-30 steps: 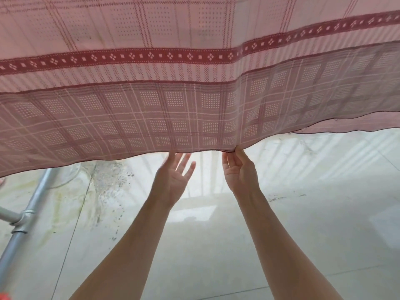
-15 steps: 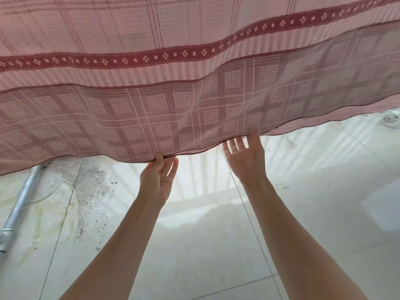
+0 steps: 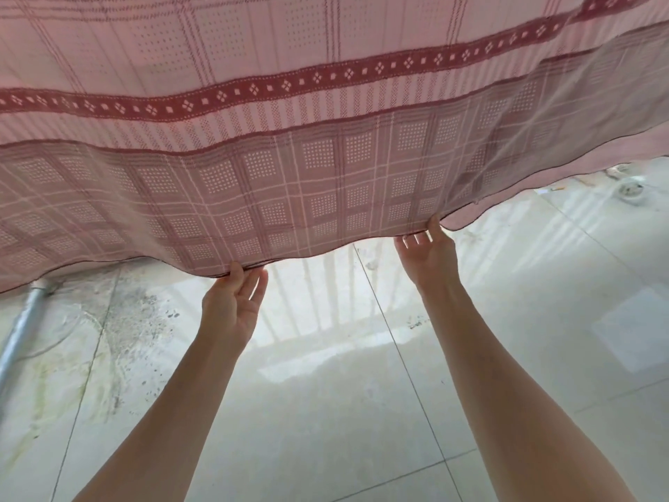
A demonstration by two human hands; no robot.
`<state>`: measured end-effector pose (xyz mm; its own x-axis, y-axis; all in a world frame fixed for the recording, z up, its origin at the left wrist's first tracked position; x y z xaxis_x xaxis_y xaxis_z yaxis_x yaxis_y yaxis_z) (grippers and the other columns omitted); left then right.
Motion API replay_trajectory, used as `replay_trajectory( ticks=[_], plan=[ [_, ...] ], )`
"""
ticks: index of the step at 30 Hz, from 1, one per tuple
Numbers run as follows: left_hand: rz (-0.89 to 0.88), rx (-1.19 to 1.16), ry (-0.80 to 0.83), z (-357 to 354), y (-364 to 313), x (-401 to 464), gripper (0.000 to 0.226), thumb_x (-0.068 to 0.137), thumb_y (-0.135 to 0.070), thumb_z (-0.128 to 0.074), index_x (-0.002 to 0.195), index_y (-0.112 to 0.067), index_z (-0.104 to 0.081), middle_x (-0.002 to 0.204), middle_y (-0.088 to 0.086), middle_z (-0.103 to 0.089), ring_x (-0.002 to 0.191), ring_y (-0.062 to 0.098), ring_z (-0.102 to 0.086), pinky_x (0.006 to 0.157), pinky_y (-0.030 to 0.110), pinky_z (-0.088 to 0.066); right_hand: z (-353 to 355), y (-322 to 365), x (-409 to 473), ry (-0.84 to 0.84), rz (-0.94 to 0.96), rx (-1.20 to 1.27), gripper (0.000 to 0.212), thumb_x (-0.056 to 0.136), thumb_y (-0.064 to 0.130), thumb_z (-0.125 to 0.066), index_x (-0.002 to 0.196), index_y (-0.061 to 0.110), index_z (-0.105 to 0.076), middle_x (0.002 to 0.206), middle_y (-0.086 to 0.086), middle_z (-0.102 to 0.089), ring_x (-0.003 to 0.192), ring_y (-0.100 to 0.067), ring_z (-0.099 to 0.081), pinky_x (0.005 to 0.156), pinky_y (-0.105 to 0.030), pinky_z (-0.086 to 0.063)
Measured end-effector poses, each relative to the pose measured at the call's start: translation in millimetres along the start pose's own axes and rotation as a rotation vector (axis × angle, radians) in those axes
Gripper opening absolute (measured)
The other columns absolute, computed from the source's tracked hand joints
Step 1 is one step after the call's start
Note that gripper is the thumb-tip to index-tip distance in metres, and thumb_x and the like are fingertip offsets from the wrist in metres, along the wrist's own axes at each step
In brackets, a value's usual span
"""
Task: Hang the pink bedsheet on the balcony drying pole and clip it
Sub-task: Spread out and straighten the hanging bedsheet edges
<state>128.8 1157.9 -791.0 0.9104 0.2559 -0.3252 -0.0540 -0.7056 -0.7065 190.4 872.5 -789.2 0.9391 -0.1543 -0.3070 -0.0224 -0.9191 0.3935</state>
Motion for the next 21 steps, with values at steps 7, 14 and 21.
replay_trajectory(
  ticks=[7, 14, 21],
  plan=[
    [0.018, 0.008, 0.056, -13.3, 13.5, -3.7, 0.014, 0.096, -0.009, -0.046, 0.091, -0.011, -0.059, 0.077, -0.003, -0.073, 0.085, 0.01, -0.069, 0.078, 0.03, -0.052, 16.3, 9.3, 1.5, -0.051, 0.072, 0.052, 0.02, 0.098, 0.016, -0.043, 0.091, 0.01, -0.06, 0.085, -0.002, -0.061, 0.076, -0.013, -0.062, 0.063, -0.026, -0.057],
    [0.025, 0.028, 0.02, -22.6, 16.5, -10.2, 0.019, 0.095, -0.004, -0.045, 0.085, -0.011, -0.058, 0.071, -0.004, -0.067, 0.069, 0.009, -0.066, 0.063, 0.023, -0.055, 10.8, 22.7, 7.1, -0.108, 0.12, 0.054, 0.019, 0.098, 0.008, -0.042, 0.089, 0.004, -0.059, 0.092, -0.007, -0.062, 0.081, -0.016, -0.062, 0.073, -0.03, -0.056],
    [0.002, 0.025, -0.016, -8.4, -0.8, -7.8, 0.021, 0.095, -0.001, -0.042, 0.084, -0.012, -0.056, 0.066, -0.006, -0.071, 0.065, 0.009, -0.069, 0.059, 0.021, -0.048, 5.3, 23.3, 3.8, -0.105, 0.073, 0.061, 0.018, 0.093, -0.002, -0.047, 0.082, 0.004, -0.06, 0.077, -0.001, -0.055, 0.064, -0.009, -0.051, 0.072, -0.019, -0.045]
  ],
)
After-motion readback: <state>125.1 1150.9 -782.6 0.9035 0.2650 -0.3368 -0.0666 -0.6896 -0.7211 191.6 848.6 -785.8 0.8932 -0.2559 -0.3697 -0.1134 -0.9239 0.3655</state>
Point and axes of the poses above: each hand's wrist, its own x-axis towards the middle knuckle, its own z-axis out of the back of the hand, y = z × x, the point moved 8 cm from there along x, towards the middle knuckle
